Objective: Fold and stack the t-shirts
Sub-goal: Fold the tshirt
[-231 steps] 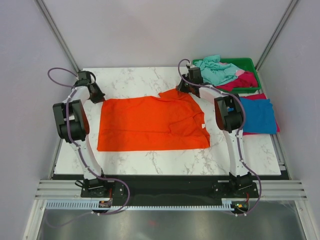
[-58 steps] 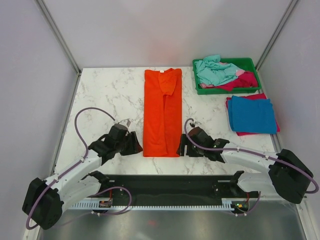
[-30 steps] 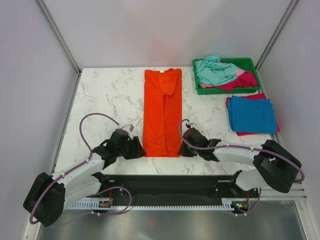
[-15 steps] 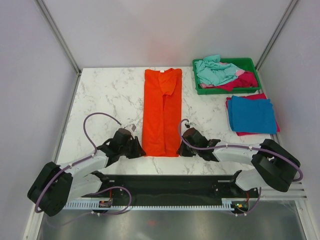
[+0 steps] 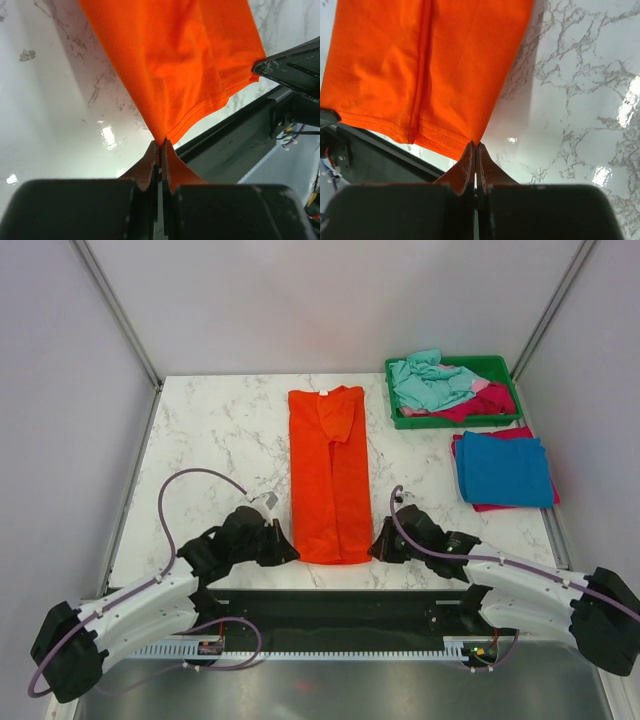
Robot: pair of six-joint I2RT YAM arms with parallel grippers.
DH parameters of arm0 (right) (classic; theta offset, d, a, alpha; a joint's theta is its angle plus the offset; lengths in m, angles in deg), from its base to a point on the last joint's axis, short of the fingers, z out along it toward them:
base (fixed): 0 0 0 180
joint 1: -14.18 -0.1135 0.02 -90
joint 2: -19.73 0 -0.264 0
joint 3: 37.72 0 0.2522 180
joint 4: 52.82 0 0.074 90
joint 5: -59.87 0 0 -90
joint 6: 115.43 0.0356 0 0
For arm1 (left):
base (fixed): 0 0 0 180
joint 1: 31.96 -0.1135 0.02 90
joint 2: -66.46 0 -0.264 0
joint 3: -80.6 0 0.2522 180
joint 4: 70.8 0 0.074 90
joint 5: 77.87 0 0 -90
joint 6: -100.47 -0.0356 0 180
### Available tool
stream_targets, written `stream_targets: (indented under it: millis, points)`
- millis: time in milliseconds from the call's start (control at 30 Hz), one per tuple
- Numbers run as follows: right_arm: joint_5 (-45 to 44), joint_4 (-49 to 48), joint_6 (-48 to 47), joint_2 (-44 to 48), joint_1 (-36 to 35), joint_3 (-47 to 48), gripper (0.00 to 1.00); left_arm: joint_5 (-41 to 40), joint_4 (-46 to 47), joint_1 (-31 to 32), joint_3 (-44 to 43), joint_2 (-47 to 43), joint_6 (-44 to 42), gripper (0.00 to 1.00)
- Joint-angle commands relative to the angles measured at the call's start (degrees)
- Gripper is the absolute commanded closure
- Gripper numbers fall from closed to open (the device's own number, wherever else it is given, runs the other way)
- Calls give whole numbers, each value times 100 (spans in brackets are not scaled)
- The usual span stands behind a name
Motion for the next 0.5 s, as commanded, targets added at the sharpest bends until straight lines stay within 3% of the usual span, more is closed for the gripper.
stream_targets:
  millis: [0,267,467]
  points:
    - [34,560,153,421,-36,322,100,-207,-675,66,-559,-271,399,98]
    - [-644,1476,-496,-393,297,2297,100,-839,-1721,22,-2668,835,-198,98]
    - [-459,1652,-1349,-2018,1115,3844,100,-577,-1758,-891,-3776,1986,-891,98]
